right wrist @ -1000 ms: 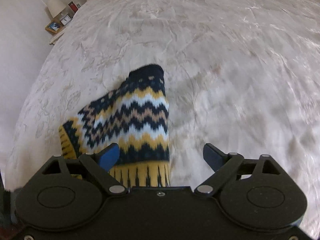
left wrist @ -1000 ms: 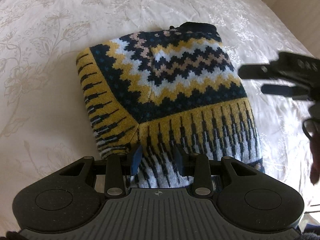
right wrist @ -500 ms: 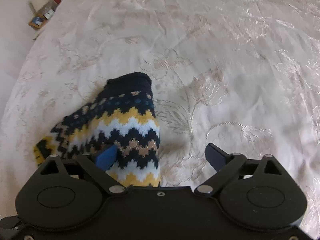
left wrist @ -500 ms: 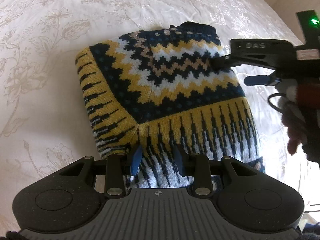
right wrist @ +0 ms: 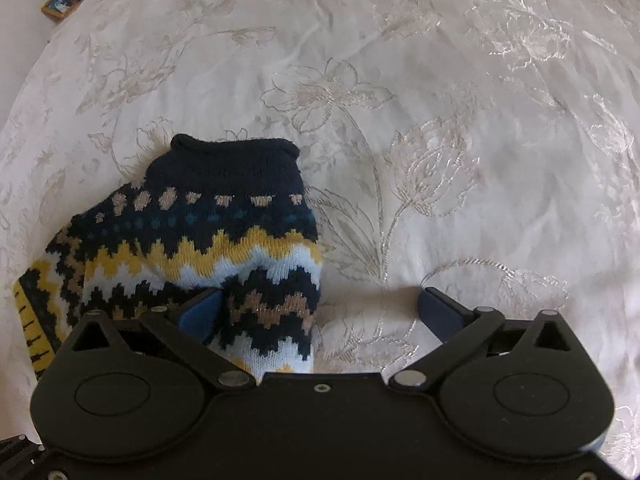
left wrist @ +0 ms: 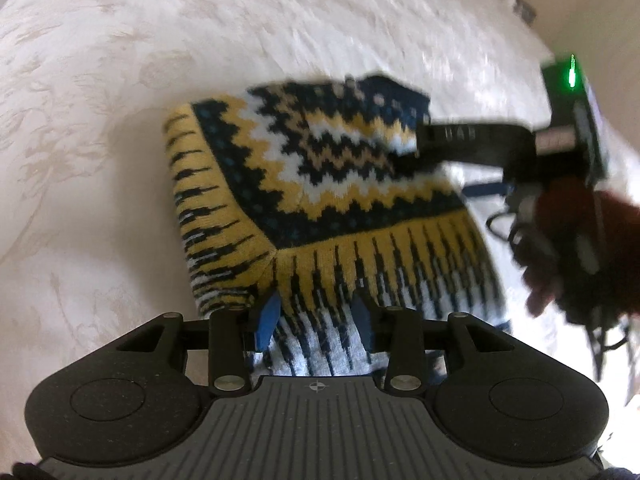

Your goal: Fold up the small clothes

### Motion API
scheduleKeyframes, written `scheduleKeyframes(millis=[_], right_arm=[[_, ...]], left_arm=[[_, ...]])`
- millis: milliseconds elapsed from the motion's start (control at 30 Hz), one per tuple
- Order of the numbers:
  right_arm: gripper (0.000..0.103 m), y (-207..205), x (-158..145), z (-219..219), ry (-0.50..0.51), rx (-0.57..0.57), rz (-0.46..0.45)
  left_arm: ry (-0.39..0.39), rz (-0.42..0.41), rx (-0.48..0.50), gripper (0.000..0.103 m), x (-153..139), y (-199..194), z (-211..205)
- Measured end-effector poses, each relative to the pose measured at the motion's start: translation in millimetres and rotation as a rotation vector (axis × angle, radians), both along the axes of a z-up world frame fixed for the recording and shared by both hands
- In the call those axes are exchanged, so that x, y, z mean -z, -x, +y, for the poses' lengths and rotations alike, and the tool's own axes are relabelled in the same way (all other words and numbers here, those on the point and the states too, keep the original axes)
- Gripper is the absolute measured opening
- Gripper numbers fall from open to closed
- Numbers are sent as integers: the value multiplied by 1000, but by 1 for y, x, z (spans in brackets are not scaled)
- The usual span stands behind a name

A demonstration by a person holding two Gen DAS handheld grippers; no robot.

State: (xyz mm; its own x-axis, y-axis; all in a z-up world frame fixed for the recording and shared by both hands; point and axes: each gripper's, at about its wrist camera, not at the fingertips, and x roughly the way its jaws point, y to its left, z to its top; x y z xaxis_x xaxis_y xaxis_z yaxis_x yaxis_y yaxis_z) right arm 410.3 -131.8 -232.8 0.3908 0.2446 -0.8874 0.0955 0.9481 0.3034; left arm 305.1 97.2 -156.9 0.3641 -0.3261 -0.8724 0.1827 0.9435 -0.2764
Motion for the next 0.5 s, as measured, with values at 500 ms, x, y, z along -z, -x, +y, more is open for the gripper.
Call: scheduleKeyframes(millis=[500], right_arm=[[103, 39, -2, -34, -267, 75, -12]], left_arm=[[102, 129, -217, 44, 24, 31, 57]])
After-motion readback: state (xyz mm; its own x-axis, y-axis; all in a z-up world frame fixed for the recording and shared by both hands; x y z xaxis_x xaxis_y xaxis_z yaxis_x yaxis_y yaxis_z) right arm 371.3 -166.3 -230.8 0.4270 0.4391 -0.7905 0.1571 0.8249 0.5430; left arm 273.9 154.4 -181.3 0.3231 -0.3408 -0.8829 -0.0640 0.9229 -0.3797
